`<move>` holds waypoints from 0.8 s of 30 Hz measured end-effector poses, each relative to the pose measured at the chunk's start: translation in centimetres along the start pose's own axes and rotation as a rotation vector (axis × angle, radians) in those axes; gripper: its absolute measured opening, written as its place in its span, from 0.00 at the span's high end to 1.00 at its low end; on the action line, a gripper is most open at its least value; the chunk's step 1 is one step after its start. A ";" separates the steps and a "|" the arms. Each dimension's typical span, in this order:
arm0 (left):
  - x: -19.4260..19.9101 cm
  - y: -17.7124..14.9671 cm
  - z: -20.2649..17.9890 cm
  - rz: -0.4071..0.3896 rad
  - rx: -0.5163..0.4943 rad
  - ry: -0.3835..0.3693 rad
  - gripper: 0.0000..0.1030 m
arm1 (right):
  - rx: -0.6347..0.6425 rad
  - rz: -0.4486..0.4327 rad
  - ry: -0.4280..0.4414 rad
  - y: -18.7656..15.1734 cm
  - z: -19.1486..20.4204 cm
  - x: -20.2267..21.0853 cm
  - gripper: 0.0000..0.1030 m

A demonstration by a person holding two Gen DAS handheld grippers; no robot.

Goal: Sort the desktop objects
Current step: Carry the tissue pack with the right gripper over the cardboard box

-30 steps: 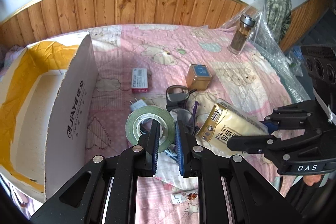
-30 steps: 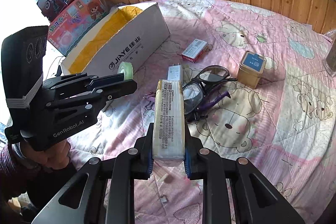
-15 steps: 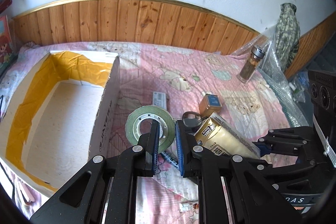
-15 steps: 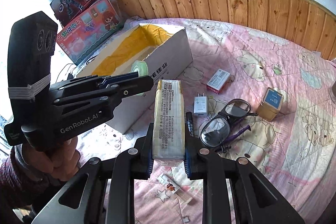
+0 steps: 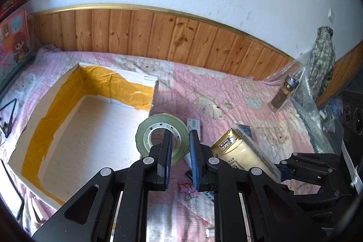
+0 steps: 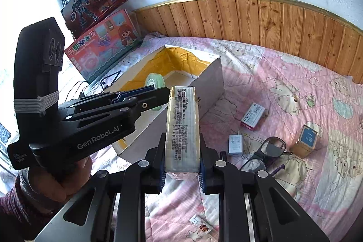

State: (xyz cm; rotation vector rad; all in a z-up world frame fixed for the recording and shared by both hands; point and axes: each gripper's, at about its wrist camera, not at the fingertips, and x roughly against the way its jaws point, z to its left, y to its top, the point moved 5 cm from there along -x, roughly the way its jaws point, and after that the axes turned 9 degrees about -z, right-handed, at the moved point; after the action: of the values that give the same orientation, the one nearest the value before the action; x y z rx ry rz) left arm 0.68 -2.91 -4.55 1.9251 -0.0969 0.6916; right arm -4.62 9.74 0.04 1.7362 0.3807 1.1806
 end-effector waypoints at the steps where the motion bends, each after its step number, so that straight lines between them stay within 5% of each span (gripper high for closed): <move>1: 0.1 0.1 0.4 -0.004 0.006 0.006 0.86 | 0.003 -0.002 0.002 0.2 0.3 -0.2 0.77; 24: -1.6 2.2 9.1 0.010 0.235 0.058 0.86 | 0.069 -0.007 -0.053 3.9 4.6 -4.8 0.77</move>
State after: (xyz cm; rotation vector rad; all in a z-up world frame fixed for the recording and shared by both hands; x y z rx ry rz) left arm 2.38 -12.11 -6.27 2.1273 0.0111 0.7936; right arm -4.01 2.03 0.38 1.8202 0.3990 1.1252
